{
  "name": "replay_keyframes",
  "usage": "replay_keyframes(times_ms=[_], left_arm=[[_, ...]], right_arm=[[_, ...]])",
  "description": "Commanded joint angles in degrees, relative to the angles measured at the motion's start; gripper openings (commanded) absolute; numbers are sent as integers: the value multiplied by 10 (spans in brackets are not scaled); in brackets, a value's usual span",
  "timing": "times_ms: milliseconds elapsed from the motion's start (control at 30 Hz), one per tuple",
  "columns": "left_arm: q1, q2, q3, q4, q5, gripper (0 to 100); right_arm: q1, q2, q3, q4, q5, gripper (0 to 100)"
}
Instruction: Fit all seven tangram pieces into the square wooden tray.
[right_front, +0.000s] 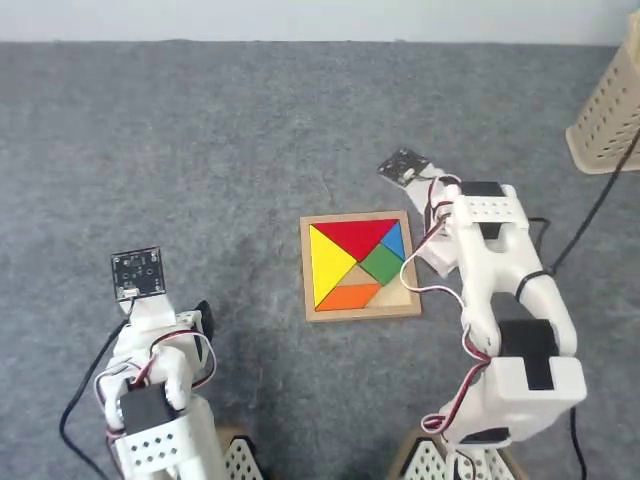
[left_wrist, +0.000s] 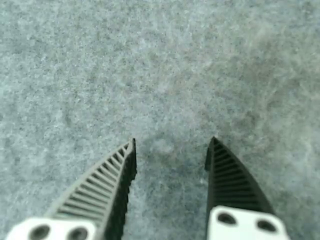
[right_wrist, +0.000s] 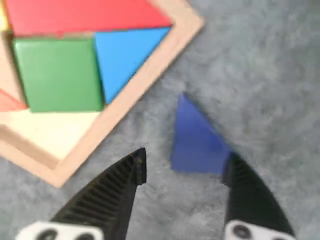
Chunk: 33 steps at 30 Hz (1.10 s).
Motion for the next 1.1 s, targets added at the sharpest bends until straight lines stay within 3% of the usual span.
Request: replay_keyframes(times_ms=[0,300,467,867,1067], left_arm=[[2,-8,-7,3,-3,216],[2,-8,-7,3,-3,216],[2,-8,-7,3,-3,216],[2,-8,-7,3,-3,216],[2,-8,-7,3,-3,216]], right_arm=[[11,-16,-20,9,47,296],[11,80,-20,16,62,285],[7,94,-43,68,62,169],[7,83,-60,106,56,32],[7,25,-129,213,-39,7]])
